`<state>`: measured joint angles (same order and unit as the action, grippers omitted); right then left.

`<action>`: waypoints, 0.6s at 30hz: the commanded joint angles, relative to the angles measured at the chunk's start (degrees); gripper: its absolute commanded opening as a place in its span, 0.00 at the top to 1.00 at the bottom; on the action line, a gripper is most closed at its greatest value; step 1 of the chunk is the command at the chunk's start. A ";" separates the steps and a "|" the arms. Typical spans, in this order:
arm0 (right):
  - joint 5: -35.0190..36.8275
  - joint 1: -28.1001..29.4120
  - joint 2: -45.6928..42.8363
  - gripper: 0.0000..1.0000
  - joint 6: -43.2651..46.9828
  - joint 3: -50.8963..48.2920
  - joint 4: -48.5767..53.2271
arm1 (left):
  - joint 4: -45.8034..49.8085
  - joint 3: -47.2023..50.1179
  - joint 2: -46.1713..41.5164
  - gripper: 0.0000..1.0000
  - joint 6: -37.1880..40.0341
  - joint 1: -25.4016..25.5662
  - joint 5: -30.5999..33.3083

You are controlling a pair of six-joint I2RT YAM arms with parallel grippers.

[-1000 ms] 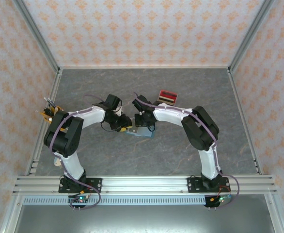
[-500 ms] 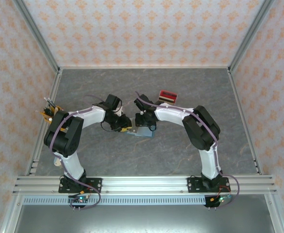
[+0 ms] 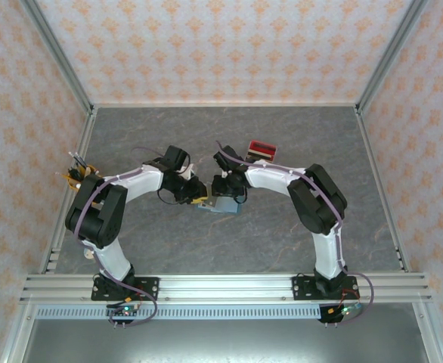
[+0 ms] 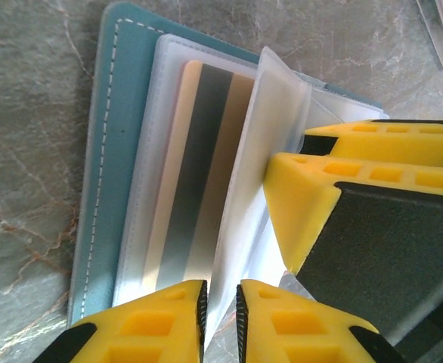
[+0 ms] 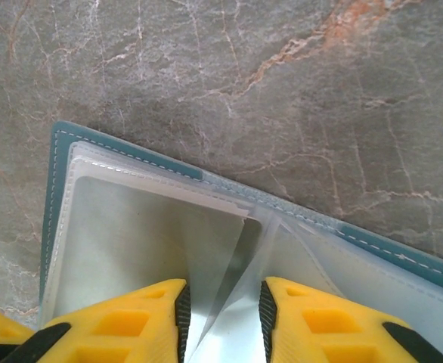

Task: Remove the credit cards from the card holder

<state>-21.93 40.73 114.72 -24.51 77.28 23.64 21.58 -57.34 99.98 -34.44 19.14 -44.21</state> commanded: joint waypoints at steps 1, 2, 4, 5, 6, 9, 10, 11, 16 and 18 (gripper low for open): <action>-0.58 -0.47 -2.07 0.65 -2.02 -2.39 0.53 | -1.41 -1.43 -1.49 0.79 1.12 0.88 -2.98; -0.61 -0.55 -3.10 0.64 -2.65 -2.85 -0.21 | -1.60 -1.38 -1.50 0.78 1.03 1.03 -3.22; -0.26 -0.79 -5.53 0.61 -3.99 -4.15 -1.94 | -2.04 -1.38 -1.71 0.77 0.95 1.16 -3.67; 0.10 -0.97 -6.91 0.60 -4.70 -4.87 -2.95 | -2.52 -1.29 -1.88 0.76 0.86 1.25 -4.10; 0.62 -1.09 -8.25 0.59 -5.33 -5.57 -3.55 | -2.96 -1.30 -1.96 0.75 0.67 1.34 -4.52; 3.43 -1.61 -12.36 0.55 -7.00 -7.63 -4.88 | -4.48 -1.42 -2.07 0.72 0.13 2.08 -5.71; 4.73 -1.70 -13.79 0.55 -7.50 -8.43 -5.17 | -5.33 -1.38 -1.94 0.71 -0.30 2.50 -6.26; 5.93 -1.86 -15.13 0.54 -8.00 -9.15 -5.42 | -6.10 -1.48 -1.99 0.70 -0.73 2.99 -6.62; 12.08 -2.67 -21.52 0.52 -10.44 -13.65 -6.58 | -8.72 -2.48 -1.81 0.67 -2.34 5.99 -7.02; 14.14 -2.85 -23.49 0.52 -11.05 -15.11 -6.93 | -8.95 -3.22 -1.40 0.65 -2.47 7.44 -6.62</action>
<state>-13.80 38.20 93.78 -33.34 64.20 17.98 15.31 -58.19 99.83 -35.99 24.91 -49.54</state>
